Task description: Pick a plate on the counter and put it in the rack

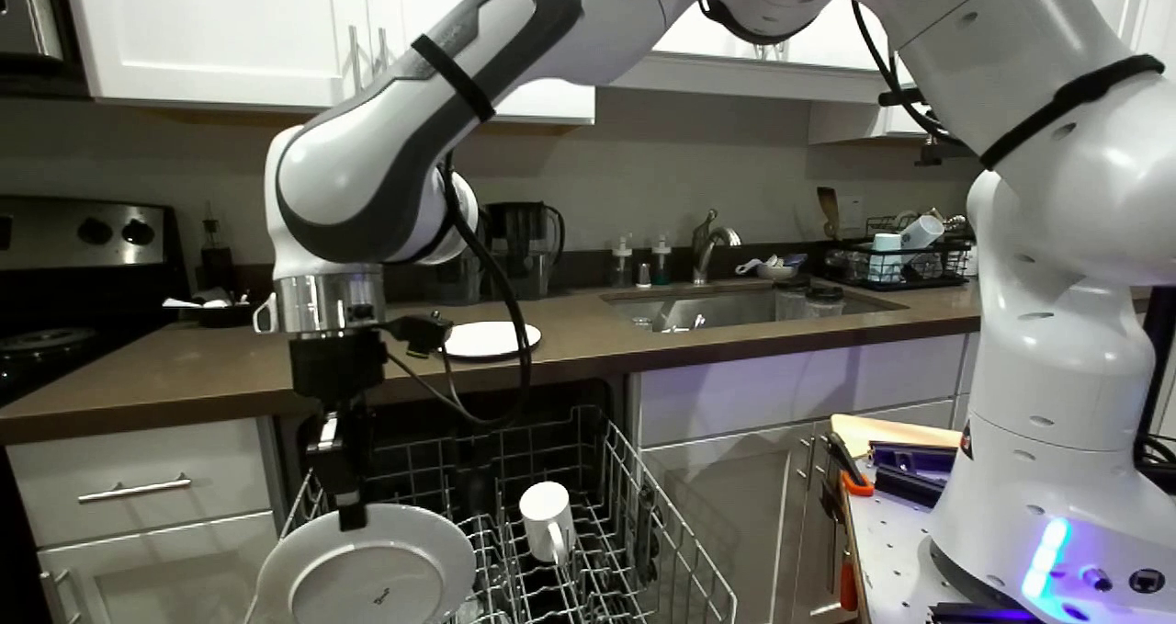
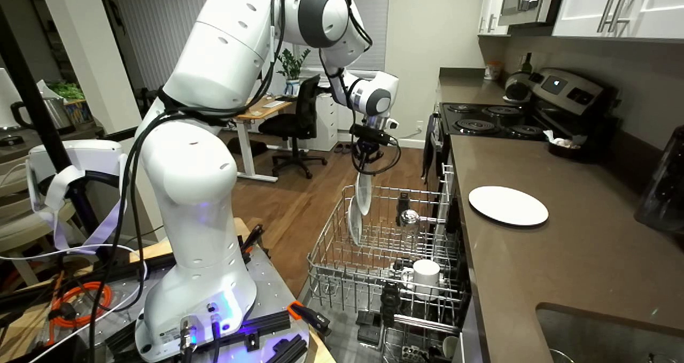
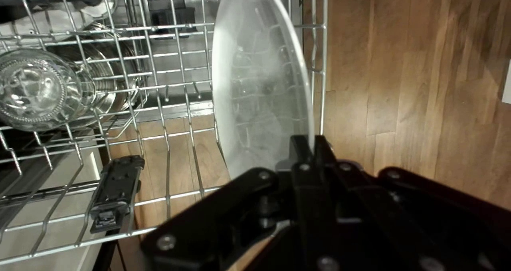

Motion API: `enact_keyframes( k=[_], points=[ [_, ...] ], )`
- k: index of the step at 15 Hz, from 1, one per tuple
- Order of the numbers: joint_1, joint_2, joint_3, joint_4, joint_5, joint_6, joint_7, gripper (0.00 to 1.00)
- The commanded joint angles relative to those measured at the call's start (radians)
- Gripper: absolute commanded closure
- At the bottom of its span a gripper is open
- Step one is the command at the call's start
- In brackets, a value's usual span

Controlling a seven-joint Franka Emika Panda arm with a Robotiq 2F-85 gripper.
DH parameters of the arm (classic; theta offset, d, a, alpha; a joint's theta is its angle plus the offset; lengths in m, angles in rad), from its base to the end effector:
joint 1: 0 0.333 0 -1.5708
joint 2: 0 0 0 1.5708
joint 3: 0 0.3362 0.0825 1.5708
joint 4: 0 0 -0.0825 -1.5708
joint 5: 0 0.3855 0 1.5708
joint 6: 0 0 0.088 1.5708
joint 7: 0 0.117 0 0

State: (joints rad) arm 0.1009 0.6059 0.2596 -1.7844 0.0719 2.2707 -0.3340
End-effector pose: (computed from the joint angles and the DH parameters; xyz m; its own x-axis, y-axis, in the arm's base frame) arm 0.6197 0.2222 0.2223 0.8174 0.5746 -0.0403 0.5536 -0.8030 -0.2205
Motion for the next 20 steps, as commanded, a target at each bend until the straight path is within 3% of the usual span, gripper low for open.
enact_keyframes(
  k=[1,11,20],
  points=[
    [-0.035,0.022,0.014,0.010,0.034,0.019,-0.082,0.95],
    [-0.076,0.102,0.039,0.055,0.044,0.025,-0.155,0.95],
    [-0.069,0.175,0.051,0.114,0.033,0.002,-0.162,0.95]
  ],
)
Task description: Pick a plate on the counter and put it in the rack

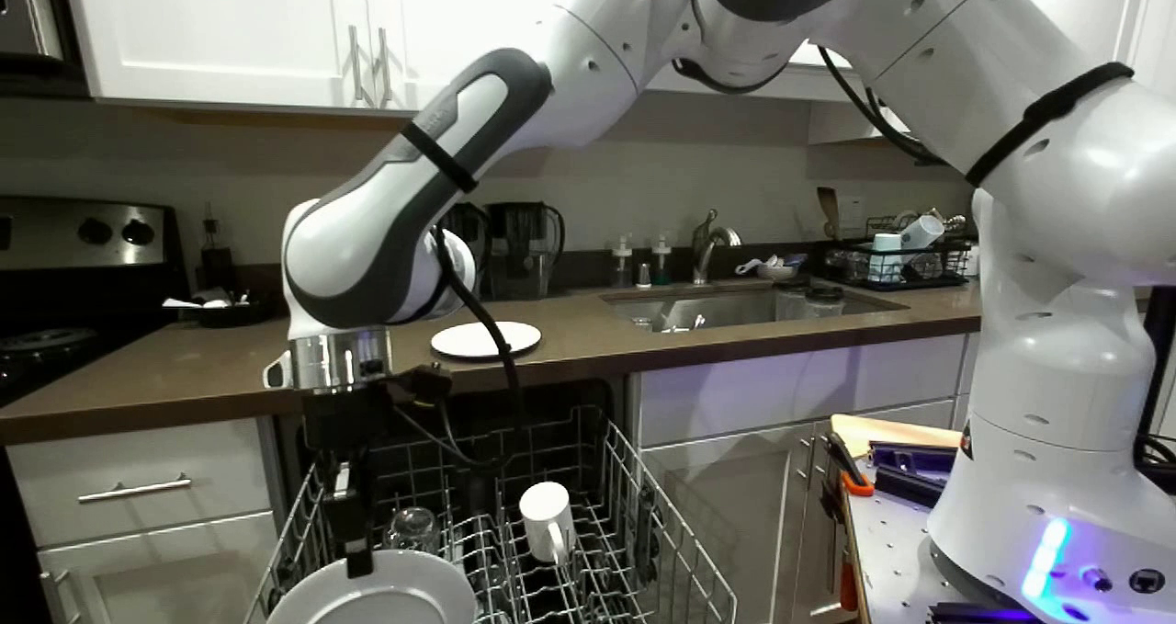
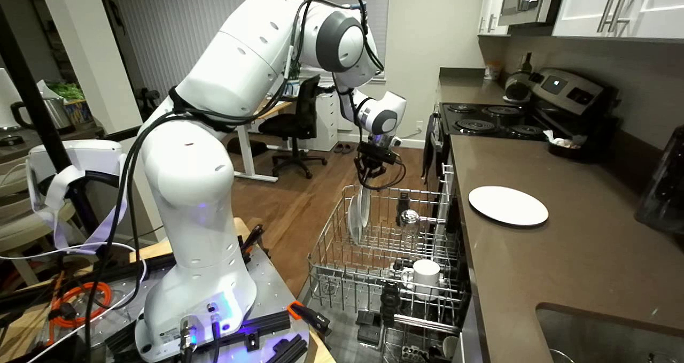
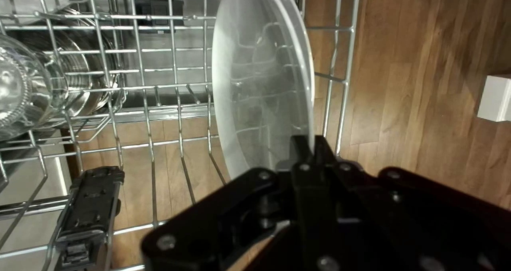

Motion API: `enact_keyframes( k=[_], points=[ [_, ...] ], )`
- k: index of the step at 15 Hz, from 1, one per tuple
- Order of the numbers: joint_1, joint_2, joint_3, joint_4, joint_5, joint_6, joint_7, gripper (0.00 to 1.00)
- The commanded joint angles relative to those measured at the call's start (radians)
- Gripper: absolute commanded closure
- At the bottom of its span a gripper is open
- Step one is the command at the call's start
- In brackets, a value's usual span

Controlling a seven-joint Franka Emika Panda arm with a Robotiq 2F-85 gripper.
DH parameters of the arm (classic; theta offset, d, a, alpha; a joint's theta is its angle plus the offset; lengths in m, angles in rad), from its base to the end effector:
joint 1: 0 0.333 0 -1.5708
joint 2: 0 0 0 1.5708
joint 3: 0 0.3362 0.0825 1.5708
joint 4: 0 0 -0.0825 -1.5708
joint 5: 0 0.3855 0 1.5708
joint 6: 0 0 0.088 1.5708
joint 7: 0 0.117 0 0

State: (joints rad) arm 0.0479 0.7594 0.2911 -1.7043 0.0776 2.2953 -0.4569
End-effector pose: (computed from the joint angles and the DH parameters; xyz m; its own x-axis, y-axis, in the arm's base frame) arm 0.6361 0.2090 0.1597 0.7759 0.6302 -0.0306 0.5966 -0.7486 -0.2891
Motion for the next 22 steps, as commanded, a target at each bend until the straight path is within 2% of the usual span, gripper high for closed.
enact_keyframes(
  k=[1,22],
  points=[
    [-0.018,0.029,0.022,0.037,0.028,-0.022,-0.041,0.95],
    [-0.031,0.070,0.037,0.029,0.032,0.005,-0.065,0.95]
  ],
)
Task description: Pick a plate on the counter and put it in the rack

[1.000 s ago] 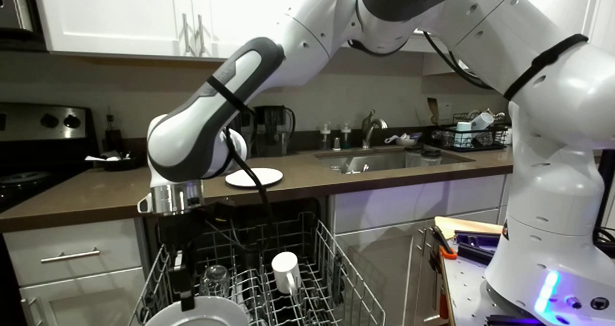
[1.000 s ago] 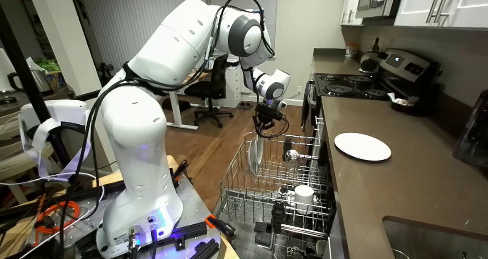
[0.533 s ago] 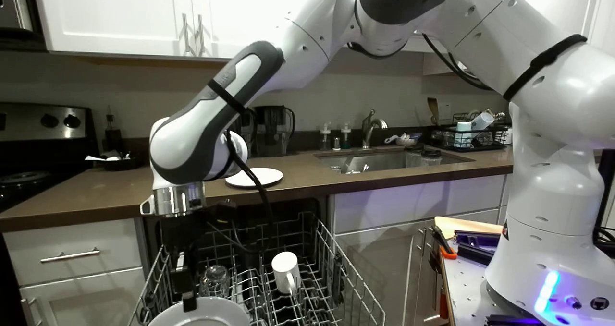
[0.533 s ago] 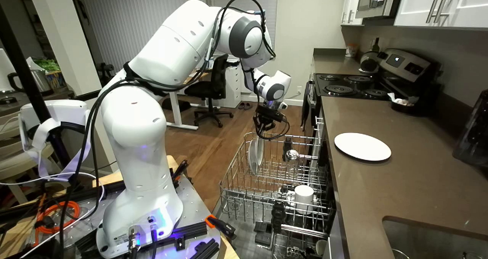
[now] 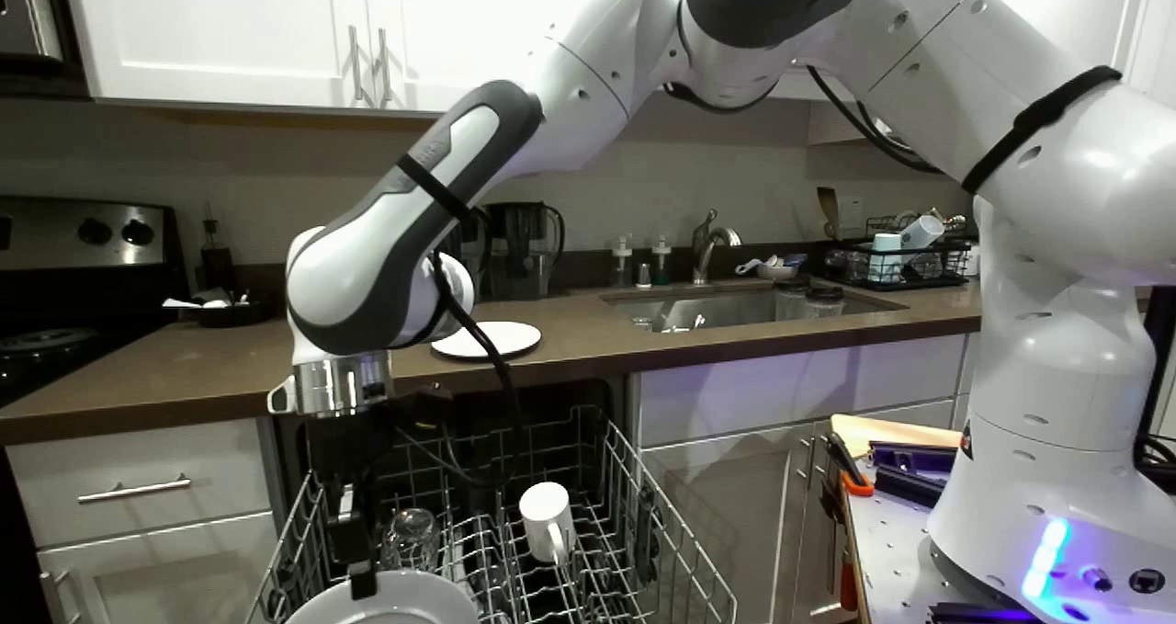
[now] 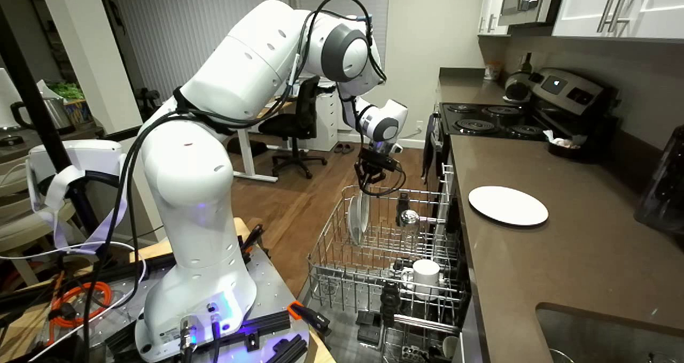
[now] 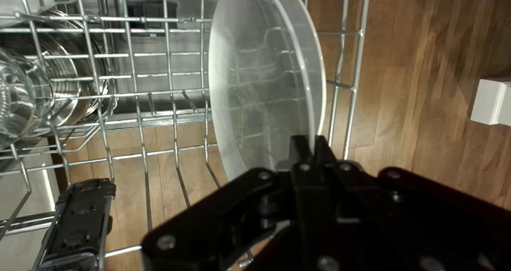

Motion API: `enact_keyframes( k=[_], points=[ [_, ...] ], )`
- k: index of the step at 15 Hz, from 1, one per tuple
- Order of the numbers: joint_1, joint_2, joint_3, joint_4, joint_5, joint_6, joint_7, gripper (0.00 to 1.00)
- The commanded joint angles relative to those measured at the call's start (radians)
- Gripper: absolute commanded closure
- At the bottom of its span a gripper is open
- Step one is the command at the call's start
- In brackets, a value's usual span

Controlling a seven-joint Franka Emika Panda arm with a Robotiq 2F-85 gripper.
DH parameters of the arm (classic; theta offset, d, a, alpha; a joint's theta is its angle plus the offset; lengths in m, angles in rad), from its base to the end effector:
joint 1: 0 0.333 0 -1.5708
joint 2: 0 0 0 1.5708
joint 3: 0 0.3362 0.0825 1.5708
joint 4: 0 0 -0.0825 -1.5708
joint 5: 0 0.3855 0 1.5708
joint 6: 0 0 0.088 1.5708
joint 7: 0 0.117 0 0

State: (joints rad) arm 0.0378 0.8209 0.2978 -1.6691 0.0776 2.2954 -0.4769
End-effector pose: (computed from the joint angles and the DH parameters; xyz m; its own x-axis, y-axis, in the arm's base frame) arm 0.6392 0.2067 0.1338 0.7710 0.6356 -0.0395 0.5942 -0.7403 -0.3146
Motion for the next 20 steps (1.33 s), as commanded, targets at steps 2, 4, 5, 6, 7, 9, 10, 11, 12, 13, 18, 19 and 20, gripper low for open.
enact_keyframes(
  k=[2,4,5,6,7,9,10,11,12,13,18,19,20],
  points=[
    [-0.024,-0.004,0.038,-0.016,0.039,0.017,-0.045,0.95],
    [-0.025,-0.012,0.040,-0.020,0.042,0.014,-0.039,0.95],
    [-0.025,-0.014,0.041,-0.022,0.043,0.013,-0.038,0.95],
    [-0.022,-0.023,0.035,-0.028,0.038,0.017,-0.028,0.95],
    [-0.022,-0.033,0.033,-0.033,0.038,0.041,-0.023,0.95],
    [0.003,0.000,0.003,0.006,0.003,0.018,-0.002,0.95],
    [0.003,0.000,0.006,0.006,0.004,0.023,-0.002,0.95],
    [0.003,-0.001,0.007,0.006,0.004,0.025,-0.002,0.95],
    [0.003,0.000,0.008,0.006,0.004,0.026,-0.002,0.95],
    [0.003,0.000,0.008,0.006,0.004,0.026,-0.002,0.95],
    [0.015,-0.022,-0.013,-0.020,-0.005,-0.017,0.026,0.95],
    [0.016,-0.024,-0.017,-0.024,-0.006,-0.022,0.030,0.95],
    [0.016,-0.023,-0.019,-0.025,-0.006,-0.024,0.030,0.95]
  ],
)
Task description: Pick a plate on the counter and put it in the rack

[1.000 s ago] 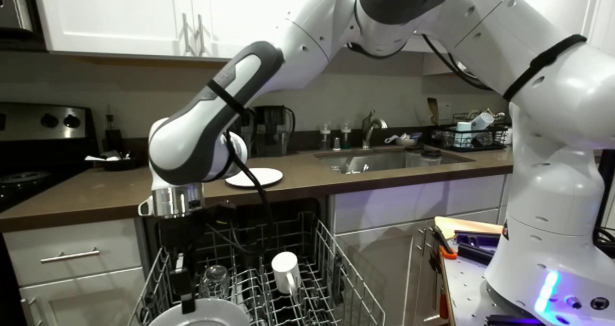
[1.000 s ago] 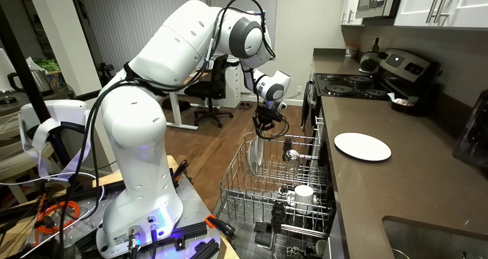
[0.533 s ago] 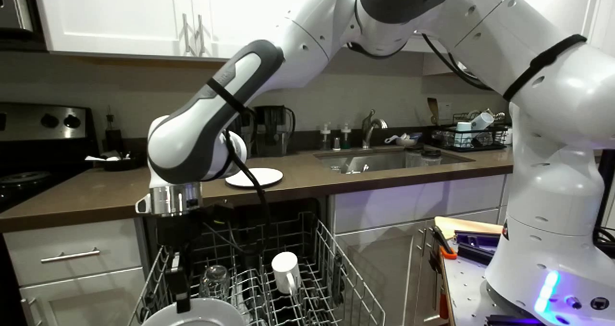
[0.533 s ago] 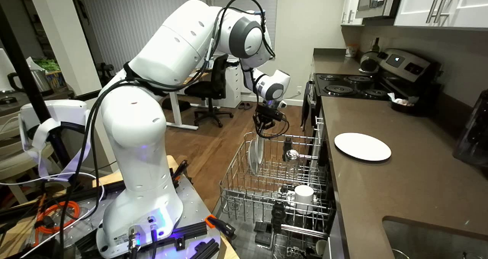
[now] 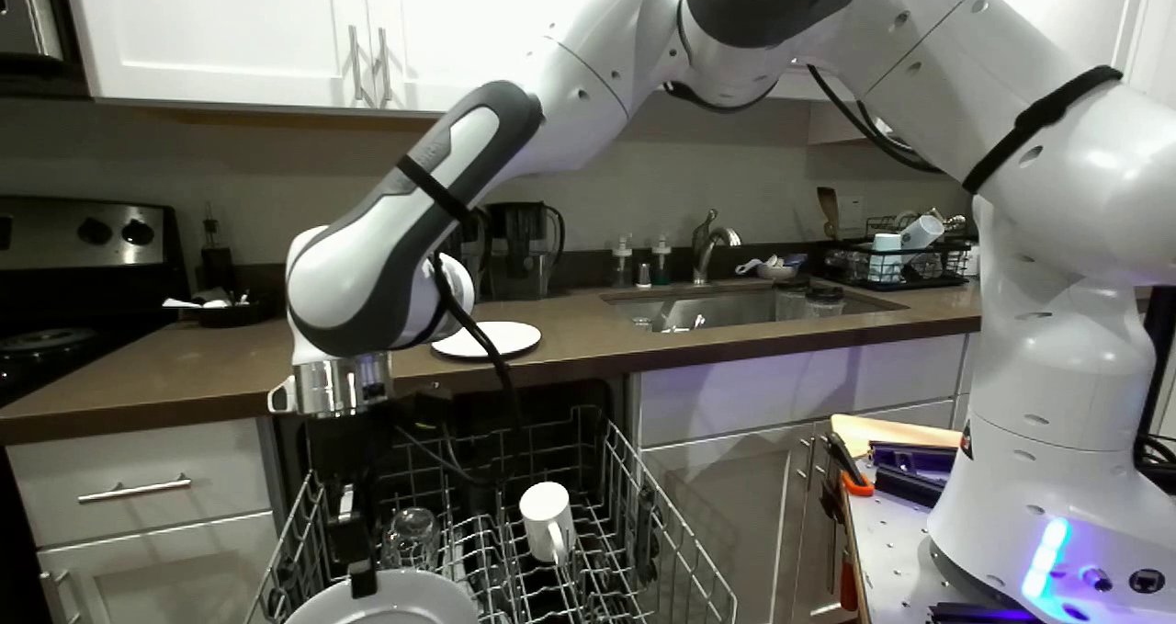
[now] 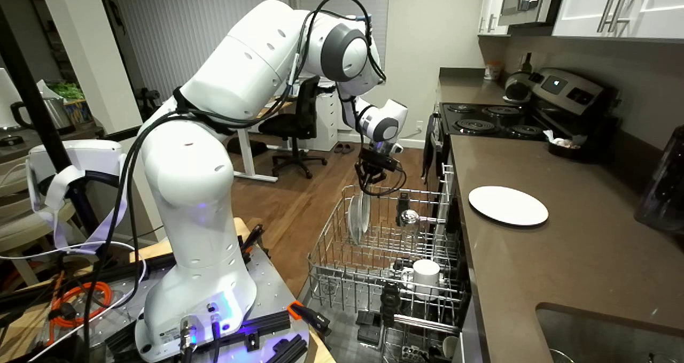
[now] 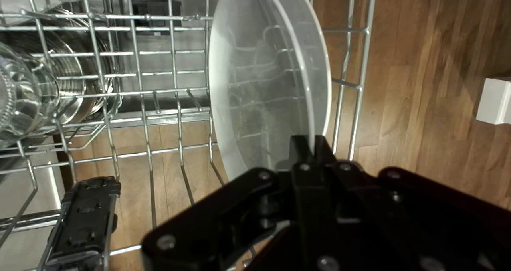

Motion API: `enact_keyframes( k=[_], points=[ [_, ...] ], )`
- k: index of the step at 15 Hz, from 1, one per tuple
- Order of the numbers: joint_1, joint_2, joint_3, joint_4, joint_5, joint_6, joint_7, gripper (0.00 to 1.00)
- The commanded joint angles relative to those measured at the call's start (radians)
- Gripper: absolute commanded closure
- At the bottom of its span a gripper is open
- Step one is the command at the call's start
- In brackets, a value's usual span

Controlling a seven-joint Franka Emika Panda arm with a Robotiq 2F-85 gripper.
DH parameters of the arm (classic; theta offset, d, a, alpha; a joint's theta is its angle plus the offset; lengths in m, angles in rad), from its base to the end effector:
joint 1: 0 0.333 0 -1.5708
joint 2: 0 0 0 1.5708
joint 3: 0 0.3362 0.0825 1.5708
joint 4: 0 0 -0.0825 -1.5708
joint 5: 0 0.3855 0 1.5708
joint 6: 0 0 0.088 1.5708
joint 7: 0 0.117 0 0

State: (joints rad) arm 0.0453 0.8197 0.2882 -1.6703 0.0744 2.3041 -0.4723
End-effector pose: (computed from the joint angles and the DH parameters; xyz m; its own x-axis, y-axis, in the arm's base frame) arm 0.6400 0.2058 0.1334 0.7732 0.6330 -0.0383 0.5946 -0.7447 -0.3031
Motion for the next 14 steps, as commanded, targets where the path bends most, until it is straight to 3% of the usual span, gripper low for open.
enact_keyframes(
  k=[1,14],
  points=[
    [0.008,-0.018,-0.011,-0.025,-0.002,-0.035,0.023,0.95],
    [-0.003,0.106,-0.018,0.063,-0.006,-0.024,-0.006,0.95]
  ],
)
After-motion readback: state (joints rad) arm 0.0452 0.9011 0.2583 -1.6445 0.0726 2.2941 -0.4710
